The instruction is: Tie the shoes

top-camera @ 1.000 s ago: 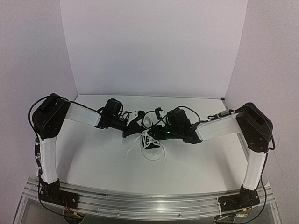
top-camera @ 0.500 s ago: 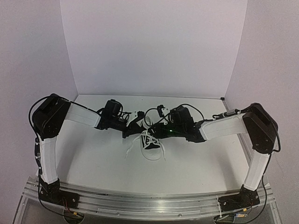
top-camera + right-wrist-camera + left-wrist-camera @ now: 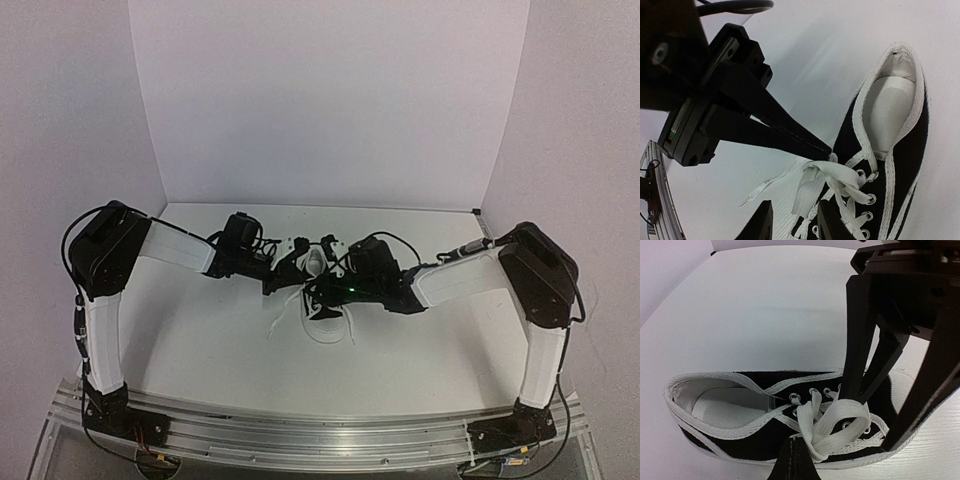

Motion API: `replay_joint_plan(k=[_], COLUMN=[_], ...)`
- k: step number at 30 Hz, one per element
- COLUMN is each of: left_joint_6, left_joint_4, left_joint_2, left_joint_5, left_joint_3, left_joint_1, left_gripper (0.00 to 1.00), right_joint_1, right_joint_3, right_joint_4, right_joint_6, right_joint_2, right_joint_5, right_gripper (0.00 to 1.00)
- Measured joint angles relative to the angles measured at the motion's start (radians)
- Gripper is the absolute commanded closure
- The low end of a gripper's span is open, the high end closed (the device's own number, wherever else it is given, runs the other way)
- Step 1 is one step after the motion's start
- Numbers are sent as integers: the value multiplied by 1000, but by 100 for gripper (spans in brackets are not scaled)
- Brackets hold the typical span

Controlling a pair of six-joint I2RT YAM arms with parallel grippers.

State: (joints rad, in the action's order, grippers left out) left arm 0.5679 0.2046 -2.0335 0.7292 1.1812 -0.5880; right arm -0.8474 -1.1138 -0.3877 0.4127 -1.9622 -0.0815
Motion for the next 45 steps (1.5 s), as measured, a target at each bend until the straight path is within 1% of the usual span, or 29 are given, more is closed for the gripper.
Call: replay_joint_plan(k=[4, 5, 6, 8, 9, 10, 16, 23, 30, 37, 45], left_joint_6=[0, 0, 0, 0, 0, 0, -15, -5, 36, 84, 144], left_joint_4=[4, 4, 5, 6, 7, 8, 33, 55, 62, 85, 92], left_joint_2=[0, 0, 0, 0, 0, 0, 0, 0, 0, -3, -30], left_joint_5=[0, 0, 0, 0, 0, 0, -37, -79, -111, -179, -210], left_joint_3=[0, 0, 0, -2, -4, -6, -11, -11, -10, -8, 16], left_joint_1=[0, 0, 0, 0, 0, 0, 1, 9, 12, 20, 27], left_gripper=[100, 100, 100, 100, 100, 100, 100, 100, 100, 100, 100], right_joint_1=[1, 1, 1, 1, 1, 1, 1, 1, 1, 1, 1], right_joint_3=[-14, -15, -15, -15, -15, -15, -6, 65, 86, 139, 178], right_joint_4=[-3, -6, -7, -7, -7, -7, -10, -1, 7, 9, 15], right_joint_6=[3, 4, 4, 6, 11, 10, 16, 20, 40, 61, 80], right_joint_2=[-10, -10, -10, -10, -10, -10, -10, -8, 14, 62, 68], right_joint_5=[4, 5, 7, 14, 18, 23, 37, 37, 37, 36, 36], right_gripper=[76, 78, 82, 95, 98, 100, 100, 100, 100, 100, 100])
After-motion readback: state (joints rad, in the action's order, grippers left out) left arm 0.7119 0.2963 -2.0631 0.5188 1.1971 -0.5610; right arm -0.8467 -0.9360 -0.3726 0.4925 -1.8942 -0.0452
